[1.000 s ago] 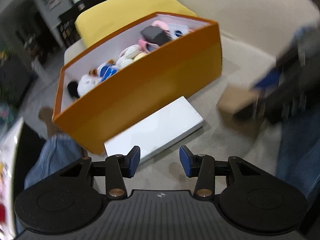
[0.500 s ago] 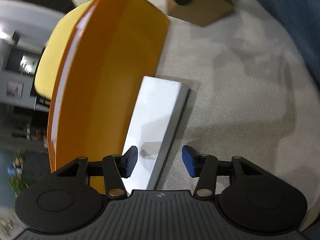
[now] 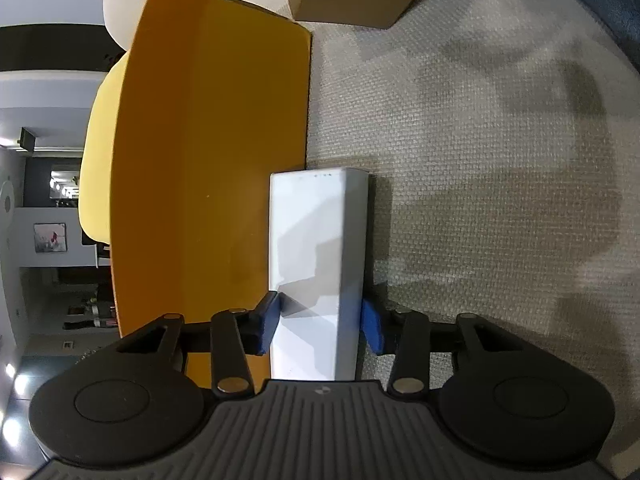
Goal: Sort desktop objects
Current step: 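Grasp the white box with the left tool while the right tool grasps the cardboard cube, then lift and carry the white box and cardboard cube over the orange box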
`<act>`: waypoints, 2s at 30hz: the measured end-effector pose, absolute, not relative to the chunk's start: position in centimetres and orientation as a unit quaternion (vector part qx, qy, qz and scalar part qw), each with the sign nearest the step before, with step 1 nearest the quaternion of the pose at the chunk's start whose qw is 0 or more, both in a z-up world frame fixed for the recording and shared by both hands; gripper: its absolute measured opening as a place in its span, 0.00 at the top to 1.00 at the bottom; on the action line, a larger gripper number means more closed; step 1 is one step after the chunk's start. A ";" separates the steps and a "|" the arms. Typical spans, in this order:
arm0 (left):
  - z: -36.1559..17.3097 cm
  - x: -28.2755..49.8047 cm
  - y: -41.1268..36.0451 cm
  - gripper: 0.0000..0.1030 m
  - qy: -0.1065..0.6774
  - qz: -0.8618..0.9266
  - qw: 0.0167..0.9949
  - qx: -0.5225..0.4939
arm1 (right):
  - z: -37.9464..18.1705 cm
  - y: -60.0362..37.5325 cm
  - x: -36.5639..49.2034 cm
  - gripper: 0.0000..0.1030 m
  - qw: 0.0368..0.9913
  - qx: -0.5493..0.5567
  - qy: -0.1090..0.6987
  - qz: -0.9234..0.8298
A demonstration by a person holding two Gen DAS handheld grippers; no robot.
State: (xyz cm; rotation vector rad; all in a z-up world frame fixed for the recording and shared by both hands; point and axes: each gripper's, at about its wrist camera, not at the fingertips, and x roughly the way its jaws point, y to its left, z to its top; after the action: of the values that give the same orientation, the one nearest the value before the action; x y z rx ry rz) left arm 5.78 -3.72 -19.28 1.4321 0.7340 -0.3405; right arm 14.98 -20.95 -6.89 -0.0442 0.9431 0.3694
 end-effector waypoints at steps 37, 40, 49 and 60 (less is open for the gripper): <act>-5.8 5.7 -1.5 0.69 0.429 -0.217 0.776 0.407 | -6.5 -21.7 15.0 0.51 0.866 0.018 0.464 0.187; -3.6 5.0 -0.8 0.69 0.415 -0.206 0.789 0.404 | -5.4 -21.9 14.3 0.51 0.871 0.021 0.453 0.191; 3.4 5.9 0.5 0.70 0.382 -0.173 0.823 0.384 | 0.7 -22.7 13.0 0.51 0.872 0.063 0.413 0.256; 6.2 9.9 -1.1 0.69 0.353 -0.170 0.789 0.473 | 8.1 -20.5 16.8 0.51 0.885 0.035 0.355 0.300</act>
State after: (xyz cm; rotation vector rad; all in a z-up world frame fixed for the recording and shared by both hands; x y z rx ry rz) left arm 9.94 -1.06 6.21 1.0189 0.7607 -0.3665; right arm 16.79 -20.50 8.07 0.0725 0.7395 0.6235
